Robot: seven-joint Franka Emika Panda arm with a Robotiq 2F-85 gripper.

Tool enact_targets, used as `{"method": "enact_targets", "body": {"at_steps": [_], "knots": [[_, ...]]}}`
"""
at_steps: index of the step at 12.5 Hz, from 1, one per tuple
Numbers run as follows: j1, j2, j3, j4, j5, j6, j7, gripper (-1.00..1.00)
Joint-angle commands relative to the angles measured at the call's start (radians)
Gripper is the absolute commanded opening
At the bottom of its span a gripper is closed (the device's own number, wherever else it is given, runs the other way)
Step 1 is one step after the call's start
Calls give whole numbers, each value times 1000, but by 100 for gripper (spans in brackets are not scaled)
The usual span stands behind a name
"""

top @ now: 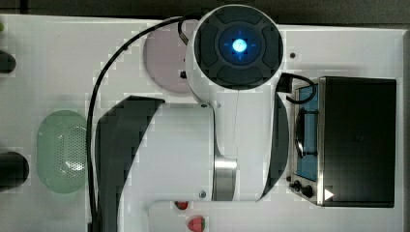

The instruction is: Pick Ketchup from the table and place it in strainer.

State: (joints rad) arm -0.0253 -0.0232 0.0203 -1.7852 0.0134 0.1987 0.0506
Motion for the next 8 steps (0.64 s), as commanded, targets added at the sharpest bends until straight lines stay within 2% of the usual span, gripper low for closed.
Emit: {"method": "enact_targets", "body": {"at_steps": [1, 3, 8], "knots": [[-104, -198, 45, -109, 16, -120, -82, 59], [-103, -190, 49, -116, 16, -116, -86, 100], [-98, -97, 89, -191, 16, -85, -171, 100]]}}
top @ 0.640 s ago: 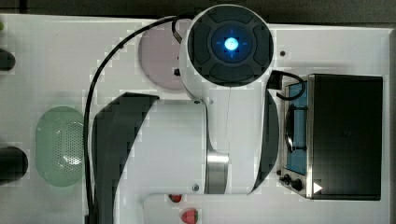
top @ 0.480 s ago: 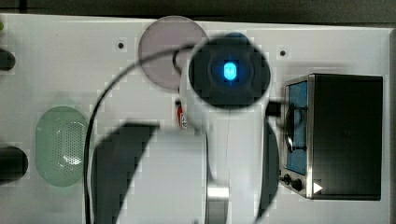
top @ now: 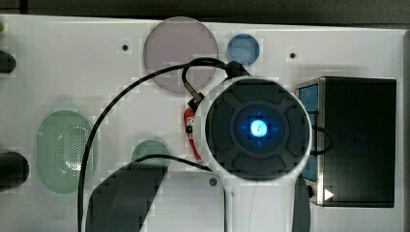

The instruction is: Pick Ketchup from the table and place it in strainer.

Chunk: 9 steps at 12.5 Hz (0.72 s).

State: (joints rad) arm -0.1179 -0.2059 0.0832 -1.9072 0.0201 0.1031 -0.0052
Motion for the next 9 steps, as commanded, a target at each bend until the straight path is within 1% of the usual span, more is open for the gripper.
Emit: {"method": "enact_targets", "body": {"at_steps": [1, 3, 6, 9], "knots": [[-4, 110, 36, -96, 10, 45, -175, 100], [-2, 150, 51, -168, 10, 161, -339, 100], [2, 201, 59, -280, 10, 396, -610, 100], [4, 249, 63, -379, 10, 586, -860, 100]]}}
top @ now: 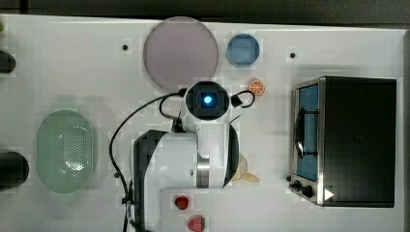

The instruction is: Pick Ketchup from the table and place it in strainer.

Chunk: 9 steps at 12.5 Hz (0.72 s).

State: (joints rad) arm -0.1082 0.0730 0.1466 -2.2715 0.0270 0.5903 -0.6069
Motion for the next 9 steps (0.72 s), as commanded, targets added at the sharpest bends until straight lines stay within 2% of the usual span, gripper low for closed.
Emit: {"method": "enact_targets", "body": {"at_steps": [1, 4, 9], "knots": [[-6, -14, 1, -43, 3, 161, -310, 100], [-6, 46, 2, -109, 3, 309, -327, 100], [-2, 195, 3, -121, 3, 436, -327, 100]]}}
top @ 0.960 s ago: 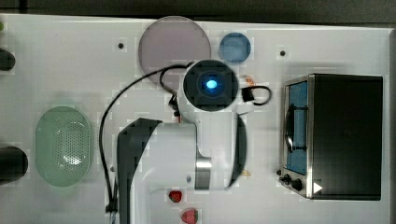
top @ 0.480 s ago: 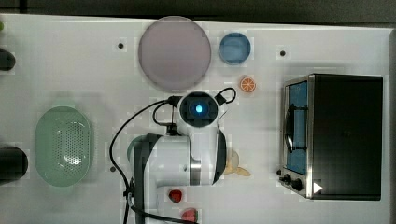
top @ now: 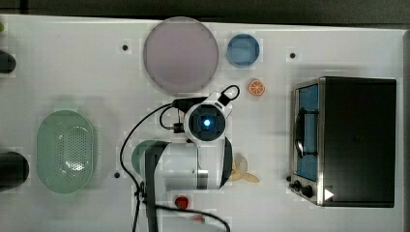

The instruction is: Pick Ketchup from the table and place it in strainer.

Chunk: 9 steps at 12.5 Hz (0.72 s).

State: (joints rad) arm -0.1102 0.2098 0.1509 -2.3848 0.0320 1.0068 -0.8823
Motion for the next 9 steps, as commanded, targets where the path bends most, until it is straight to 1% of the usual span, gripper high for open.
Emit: {"method": "enact_targets", "body": {"at_steps": [1, 5, 6, 8, 9], "knots": [[0, 87, -1, -7, -2, 45, -52, 100], [2, 181, -2, -6, -2, 138, -52, 100], [2, 192, -2, -5, -2, 155, -52, 93], [3, 192, -3, -4, -2, 176, -51, 44], [3, 182, -1, -4, -2, 175, -49, 25]]}}
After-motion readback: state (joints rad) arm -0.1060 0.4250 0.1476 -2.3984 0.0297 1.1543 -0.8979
